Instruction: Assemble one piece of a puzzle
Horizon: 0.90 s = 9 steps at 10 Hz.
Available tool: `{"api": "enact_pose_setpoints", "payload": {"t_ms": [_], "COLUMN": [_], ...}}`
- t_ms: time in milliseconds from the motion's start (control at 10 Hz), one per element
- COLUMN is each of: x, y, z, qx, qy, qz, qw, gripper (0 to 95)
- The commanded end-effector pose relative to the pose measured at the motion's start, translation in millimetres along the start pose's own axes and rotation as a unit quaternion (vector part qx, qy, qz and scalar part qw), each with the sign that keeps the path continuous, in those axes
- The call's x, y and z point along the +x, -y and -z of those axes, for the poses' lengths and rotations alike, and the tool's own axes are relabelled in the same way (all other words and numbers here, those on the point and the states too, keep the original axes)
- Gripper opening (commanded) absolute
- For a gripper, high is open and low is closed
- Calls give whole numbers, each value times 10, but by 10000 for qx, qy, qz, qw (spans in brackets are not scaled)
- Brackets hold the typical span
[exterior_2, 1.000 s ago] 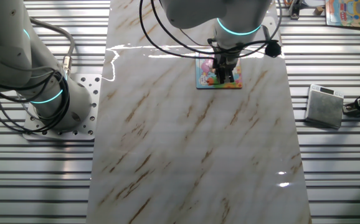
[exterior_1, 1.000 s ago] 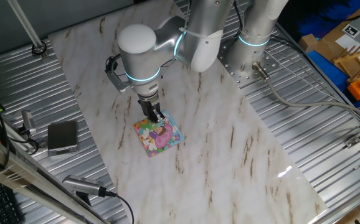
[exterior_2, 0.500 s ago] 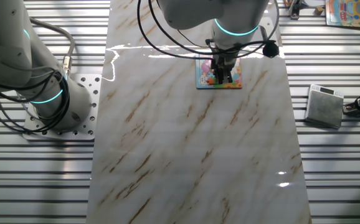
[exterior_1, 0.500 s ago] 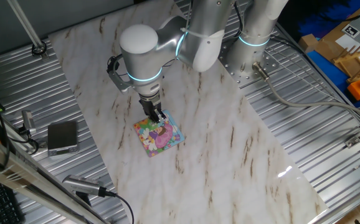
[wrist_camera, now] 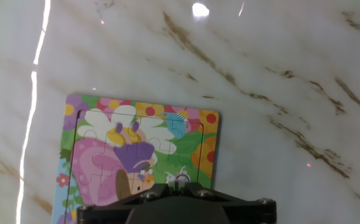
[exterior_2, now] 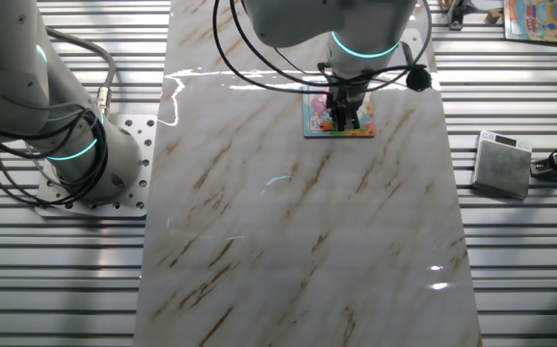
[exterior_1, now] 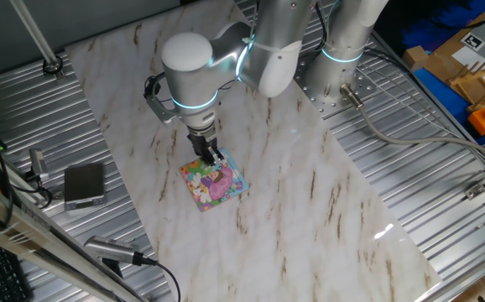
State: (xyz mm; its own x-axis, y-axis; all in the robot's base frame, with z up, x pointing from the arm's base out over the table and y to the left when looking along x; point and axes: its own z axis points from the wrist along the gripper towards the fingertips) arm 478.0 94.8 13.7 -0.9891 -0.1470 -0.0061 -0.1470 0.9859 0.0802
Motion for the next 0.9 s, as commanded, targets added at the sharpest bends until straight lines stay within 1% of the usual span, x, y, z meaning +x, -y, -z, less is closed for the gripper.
{"api": "enact_pose_setpoints", "payload": {"t_ms": [100, 300, 500, 700, 900], "x": [15, 21, 19, 11, 29], "y": [-23, -38, -40, -37, -24], "z": [17, 44, 41, -7, -60], "qx": [26, 21, 22, 71, 65], "qy": [0, -4, -5, -13, -26], "qz": [-23, -36, -34, 9, 33], "qw": [10000, 10000, 10000, 10000, 10000], "gripper": [0, 0, 0, 0, 0]}}
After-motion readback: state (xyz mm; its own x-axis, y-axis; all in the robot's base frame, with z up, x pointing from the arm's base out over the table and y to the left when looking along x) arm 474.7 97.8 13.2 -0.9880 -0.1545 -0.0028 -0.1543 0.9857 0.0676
